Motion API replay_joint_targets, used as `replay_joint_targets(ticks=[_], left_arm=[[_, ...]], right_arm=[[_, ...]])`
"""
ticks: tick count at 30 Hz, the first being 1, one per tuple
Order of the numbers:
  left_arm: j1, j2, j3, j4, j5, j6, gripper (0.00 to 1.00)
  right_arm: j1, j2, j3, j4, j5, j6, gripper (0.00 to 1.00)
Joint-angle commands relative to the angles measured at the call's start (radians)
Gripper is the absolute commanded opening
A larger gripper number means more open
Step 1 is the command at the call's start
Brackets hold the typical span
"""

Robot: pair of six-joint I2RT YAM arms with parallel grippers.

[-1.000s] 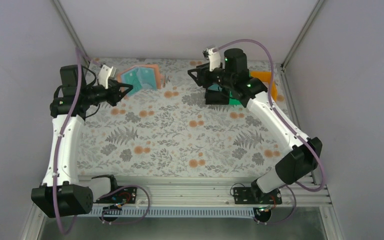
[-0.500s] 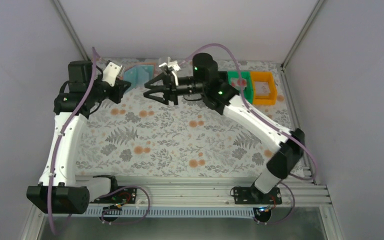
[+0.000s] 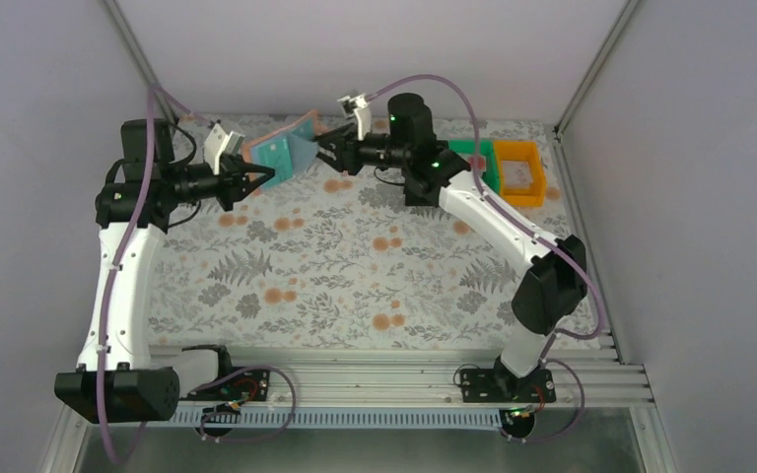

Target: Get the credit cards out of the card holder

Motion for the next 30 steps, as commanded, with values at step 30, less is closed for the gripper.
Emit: replay_joint_targets(ticks=[30], left_arm=[[0.035,-0.074,-0.039,0.048,-0.096,-0.038,0.02]], right_arm=[[0.087,0.082,0.140,0.031,0.087,0.055,0.28]])
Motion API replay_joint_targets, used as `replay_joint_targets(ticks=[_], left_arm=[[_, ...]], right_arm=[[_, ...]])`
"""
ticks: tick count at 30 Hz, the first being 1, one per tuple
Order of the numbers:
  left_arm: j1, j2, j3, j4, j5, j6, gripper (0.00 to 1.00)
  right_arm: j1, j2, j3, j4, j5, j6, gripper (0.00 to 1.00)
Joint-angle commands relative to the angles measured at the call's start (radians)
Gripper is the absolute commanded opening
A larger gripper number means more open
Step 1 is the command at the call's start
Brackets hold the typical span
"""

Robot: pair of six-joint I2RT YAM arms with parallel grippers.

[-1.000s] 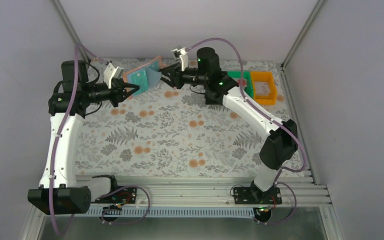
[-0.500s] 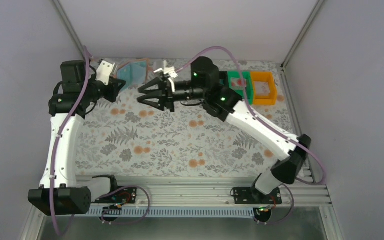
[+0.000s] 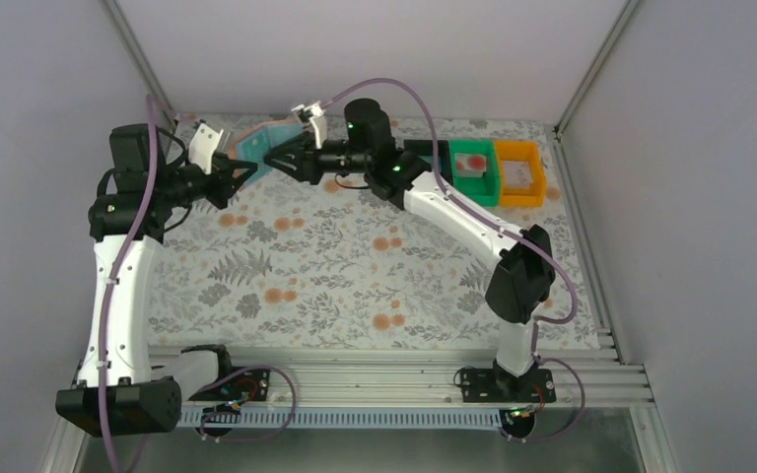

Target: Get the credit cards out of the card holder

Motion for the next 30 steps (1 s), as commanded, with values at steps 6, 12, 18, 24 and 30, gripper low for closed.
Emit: replay_joint_targets(ticks=[6,12,18,24,30], left_arm=[[0.005,-0.020,-0.003,-0.028,0.215,0.062,0.02],[0.006,-0.020,0.001,-0.050,0.341,0.086,0.02],[0.012,-0.020,0.010,-0.066,0.402,0.102,0.02],[0.016,-0.021,0.011,-0.085,0.451,0.129,0.02],[0.016,-0.023,0.019,-0.105,0.486,0.153,0.02]], right_arm=[[-0.069,-0.050,0.034,-0.114,-0.076,-0.130,0.28],[-0.067,-0.119,-0.022,-0.132,-0.224,-0.261,0.25],[-0.060,-0.196,-0.069,-0.169,-0.329,-0.374,0.22],[-0.060,-0.218,-0.068,-0.179,-0.351,-0.378,0.16],[-0.056,-0.200,-0.060,-0.193,-0.311,-0.359,0.19]])
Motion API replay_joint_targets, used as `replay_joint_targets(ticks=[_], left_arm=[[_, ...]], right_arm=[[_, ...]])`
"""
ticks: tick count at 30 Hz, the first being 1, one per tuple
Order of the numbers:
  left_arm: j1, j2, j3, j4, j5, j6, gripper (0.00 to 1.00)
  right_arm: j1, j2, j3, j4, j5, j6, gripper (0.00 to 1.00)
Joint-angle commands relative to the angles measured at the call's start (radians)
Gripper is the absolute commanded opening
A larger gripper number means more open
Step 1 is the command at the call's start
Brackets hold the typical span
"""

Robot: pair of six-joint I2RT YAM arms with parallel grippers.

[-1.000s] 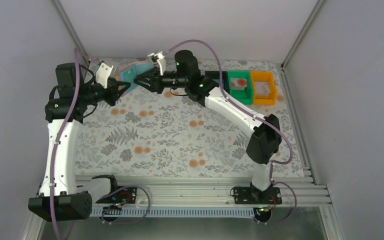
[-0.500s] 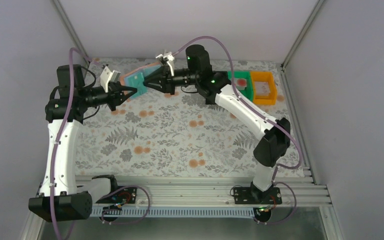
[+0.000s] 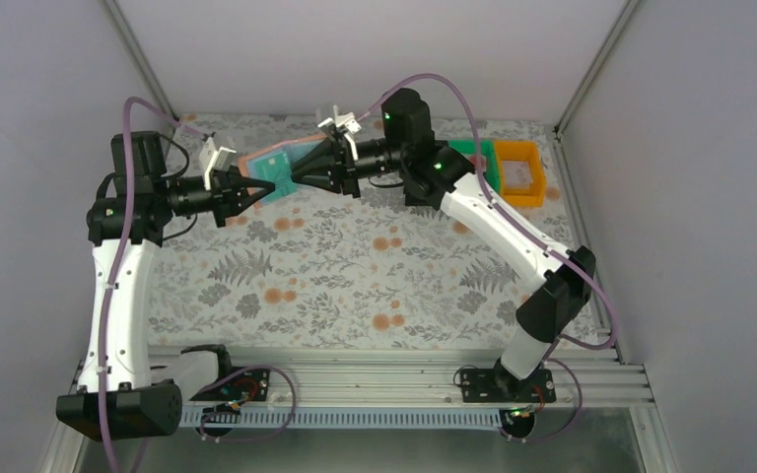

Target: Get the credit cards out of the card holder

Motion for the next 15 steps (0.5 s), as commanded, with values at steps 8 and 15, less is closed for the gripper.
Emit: replay_joint_targets(ticks=[8,15], left_arm=[[0.004,-0.003,0.032,-0.031,0.096,0.072,0.02],[0.005,-0.008,0.034,-0.026,0.086,0.064,0.02]], right_arm=[[0.007,-0.008,-0.023,-0.052,0.076,-0.008,0.29],[0.006,-0.021,-0.025,-0.071,0.101,-0.022,0.31]])
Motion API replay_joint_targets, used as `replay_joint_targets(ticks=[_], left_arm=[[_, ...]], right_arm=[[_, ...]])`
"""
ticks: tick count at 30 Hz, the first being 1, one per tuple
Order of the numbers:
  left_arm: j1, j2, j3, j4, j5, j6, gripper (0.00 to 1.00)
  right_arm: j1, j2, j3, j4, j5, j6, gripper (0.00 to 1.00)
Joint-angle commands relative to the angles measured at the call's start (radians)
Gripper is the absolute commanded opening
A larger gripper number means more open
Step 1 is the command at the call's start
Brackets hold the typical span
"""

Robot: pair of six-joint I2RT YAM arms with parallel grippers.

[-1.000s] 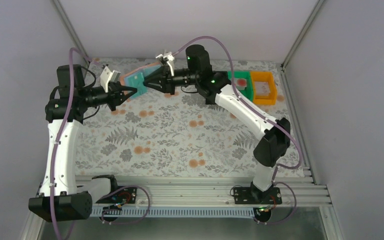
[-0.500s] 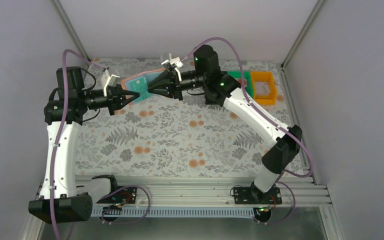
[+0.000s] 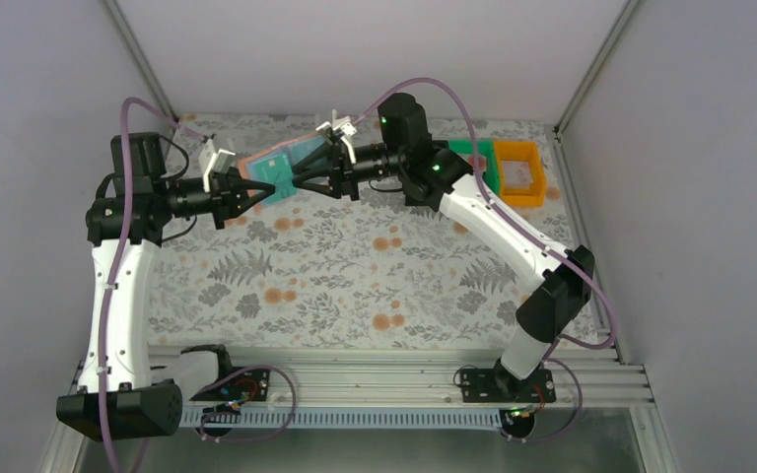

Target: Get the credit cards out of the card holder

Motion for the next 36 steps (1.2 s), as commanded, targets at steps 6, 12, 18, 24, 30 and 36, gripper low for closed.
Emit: replay_joint_targets(ticks=[6,12,18,24,30,36], left_arm=[[0.004,-0.006,0.032,0.002,0.072,0.031,0.02],[0.004,-0.012,0.033,-0.010,0.076,0.047,0.03],[0.005,-0.020,0.032,-0.016,0.080,0.051,0.02],[0.007,-0.018,0.033,-0.017,0.088,0.050,0.02],[0.007,-0.021,0.028,-0.022,0.094,0.058,0.02],[0.007,-0.022,0.022,-0.018,0.099,0.058,0.06]], right_arm=[[0.003,-0.032,-0.010,-0.023,0.048,-0.002,0.30],[0.005,-0.023,0.008,-0.023,0.033,0.013,0.30],[0.013,-0.009,0.023,-0.014,-0.022,0.019,0.30],[0.030,0.013,0.049,-0.025,-0.047,0.010,0.20],[0.035,0.015,0.059,-0.027,-0.056,0.008,0.06],[0.032,-0.015,0.037,-0.054,-0.018,-0.024,0.04]])
